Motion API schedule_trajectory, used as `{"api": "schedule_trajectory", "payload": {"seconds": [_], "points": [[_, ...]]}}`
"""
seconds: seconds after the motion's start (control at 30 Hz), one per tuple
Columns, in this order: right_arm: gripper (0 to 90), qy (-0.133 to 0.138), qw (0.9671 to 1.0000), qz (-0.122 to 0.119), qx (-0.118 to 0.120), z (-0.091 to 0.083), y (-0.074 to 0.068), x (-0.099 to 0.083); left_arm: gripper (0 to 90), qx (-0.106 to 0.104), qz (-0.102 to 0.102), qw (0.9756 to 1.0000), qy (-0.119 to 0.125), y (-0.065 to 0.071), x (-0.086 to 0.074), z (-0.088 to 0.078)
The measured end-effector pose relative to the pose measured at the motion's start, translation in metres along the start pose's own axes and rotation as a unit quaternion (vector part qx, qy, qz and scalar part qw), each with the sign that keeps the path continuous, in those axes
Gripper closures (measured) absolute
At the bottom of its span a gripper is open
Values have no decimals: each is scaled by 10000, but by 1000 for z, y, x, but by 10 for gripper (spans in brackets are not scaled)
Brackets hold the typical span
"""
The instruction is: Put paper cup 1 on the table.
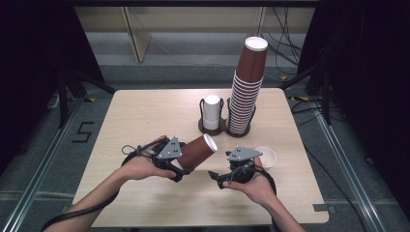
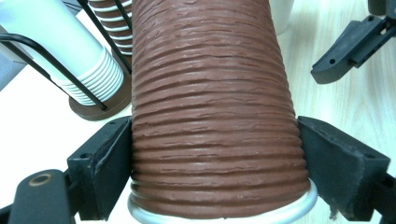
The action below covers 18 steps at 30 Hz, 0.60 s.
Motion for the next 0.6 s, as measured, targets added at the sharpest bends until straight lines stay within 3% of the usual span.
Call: {"api": "schedule_trajectory", "payload": {"seconds": [0.1, 0.17, 0.27, 0.6], "points": [[73, -124, 9999, -30, 52, -1, -1, -2, 140, -38, 16, 10000, -21, 2, 0, 1], [74, -172, 9998, -77, 105, -1, -1, -3, 140, -107, 193, 9995, -204, 2, -2, -1], [75, -285, 9994, -123, 174, -1, -3, -5, 140, -200, 218, 9992, -256, 5, -3, -1], [76, -448, 9970, -496, 382, 1, -1, -7, 140, -392, 463, 9964, -595, 8, -5, 0]]}}
Point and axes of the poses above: each handheld gripper's, and its own axes: z roughly forward along the jaws, x roughly out of its top, y roughly to its right, the point moved 8 cm from there along z, roughly forward along the jaws, and after that the axes turned 15 degrees about y, right-handed, at the moved point
